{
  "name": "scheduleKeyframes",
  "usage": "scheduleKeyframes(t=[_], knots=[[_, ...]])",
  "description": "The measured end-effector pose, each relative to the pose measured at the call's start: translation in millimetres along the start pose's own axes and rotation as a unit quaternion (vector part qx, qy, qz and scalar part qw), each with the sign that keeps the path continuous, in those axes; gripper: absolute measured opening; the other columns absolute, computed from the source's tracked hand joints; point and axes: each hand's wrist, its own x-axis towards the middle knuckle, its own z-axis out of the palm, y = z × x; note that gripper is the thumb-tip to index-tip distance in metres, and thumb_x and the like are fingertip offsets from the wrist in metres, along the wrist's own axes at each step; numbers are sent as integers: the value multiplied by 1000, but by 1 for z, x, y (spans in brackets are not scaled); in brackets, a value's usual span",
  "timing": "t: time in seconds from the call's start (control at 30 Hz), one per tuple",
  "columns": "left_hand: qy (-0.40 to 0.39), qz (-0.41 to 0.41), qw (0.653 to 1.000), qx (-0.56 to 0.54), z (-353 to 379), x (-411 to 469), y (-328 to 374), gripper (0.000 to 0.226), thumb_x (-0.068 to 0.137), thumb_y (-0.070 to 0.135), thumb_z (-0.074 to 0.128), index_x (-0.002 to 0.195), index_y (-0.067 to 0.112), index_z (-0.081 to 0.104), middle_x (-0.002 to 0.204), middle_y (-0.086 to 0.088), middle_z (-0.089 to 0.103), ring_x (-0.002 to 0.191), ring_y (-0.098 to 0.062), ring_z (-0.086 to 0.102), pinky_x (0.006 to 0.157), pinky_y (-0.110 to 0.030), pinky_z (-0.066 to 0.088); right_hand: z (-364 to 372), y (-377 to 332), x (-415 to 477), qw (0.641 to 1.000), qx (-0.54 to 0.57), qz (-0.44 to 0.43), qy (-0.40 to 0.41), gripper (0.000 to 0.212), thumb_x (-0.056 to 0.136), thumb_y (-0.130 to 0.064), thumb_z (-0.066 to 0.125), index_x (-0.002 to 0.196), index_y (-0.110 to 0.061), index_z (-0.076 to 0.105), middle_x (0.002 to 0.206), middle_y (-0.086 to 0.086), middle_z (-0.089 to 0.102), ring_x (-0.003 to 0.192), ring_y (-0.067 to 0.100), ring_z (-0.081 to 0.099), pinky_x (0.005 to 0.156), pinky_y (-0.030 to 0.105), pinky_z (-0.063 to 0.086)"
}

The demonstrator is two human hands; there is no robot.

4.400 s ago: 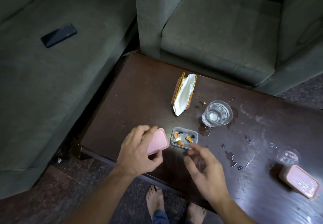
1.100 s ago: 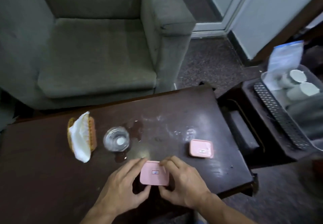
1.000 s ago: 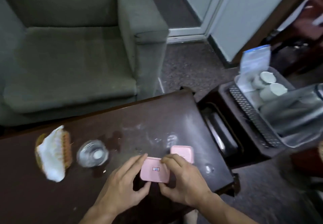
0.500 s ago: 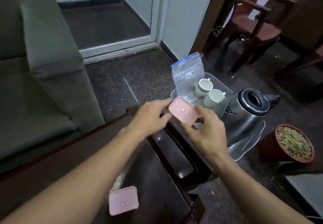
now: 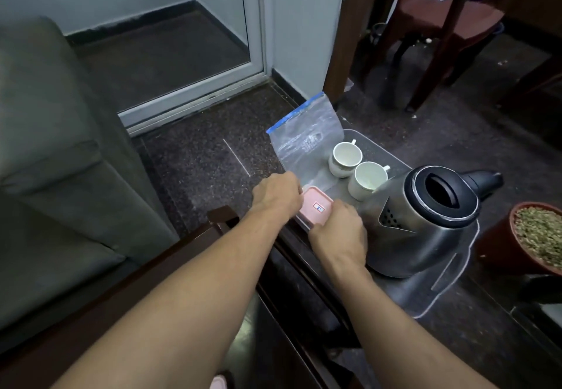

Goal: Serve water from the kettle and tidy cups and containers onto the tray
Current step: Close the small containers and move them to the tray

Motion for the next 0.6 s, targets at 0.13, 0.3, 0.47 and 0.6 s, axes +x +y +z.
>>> scheduleKeyframes(t=[0.13, 0.3, 0.47, 0.6], knots=[[18, 29, 996, 83, 10, 11, 2, 26, 96, 24, 65, 119, 23, 74, 123, -10, 71, 115, -34, 67, 85, -39, 52, 5, 7, 7, 998, 10, 54, -30, 31, 79, -16, 59, 107, -11, 68, 109, 14, 70, 99, 38, 66, 76, 34, 50], [35, 67, 985, 152, 17, 18, -2, 26, 95, 24, 66, 121, 24, 73, 121, -9, 72, 113, -34, 68, 84, -41, 55, 10, 10, 5, 998, 11, 61, -17, 26, 80, -15, 55, 101, -9, 69, 103, 18, 73, 95, 40, 66, 72, 32, 46], [63, 73, 994, 45, 9, 2, -17, 26, 96, 37, 61, 113, 22, 74, 113, -13, 73, 108, -39, 68, 85, -43, 54, 2, 5, -13, 998, -30, 12, 49, 20, 86, -14, 56, 102, -7, 66, 111, 18, 69, 100, 40, 65, 79, 39, 51], [211, 6, 963, -168, 14, -42, -66, 27, 99, 39, 53, 111, 29, 75, 108, -2, 74, 100, -31, 69, 82, -38, 53, 9, 8, -67, 963, 26, -159, 216, 29, 84, -5, 62, 112, -10, 68, 119, 9, 66, 100, 33, 64, 79, 44, 54]])
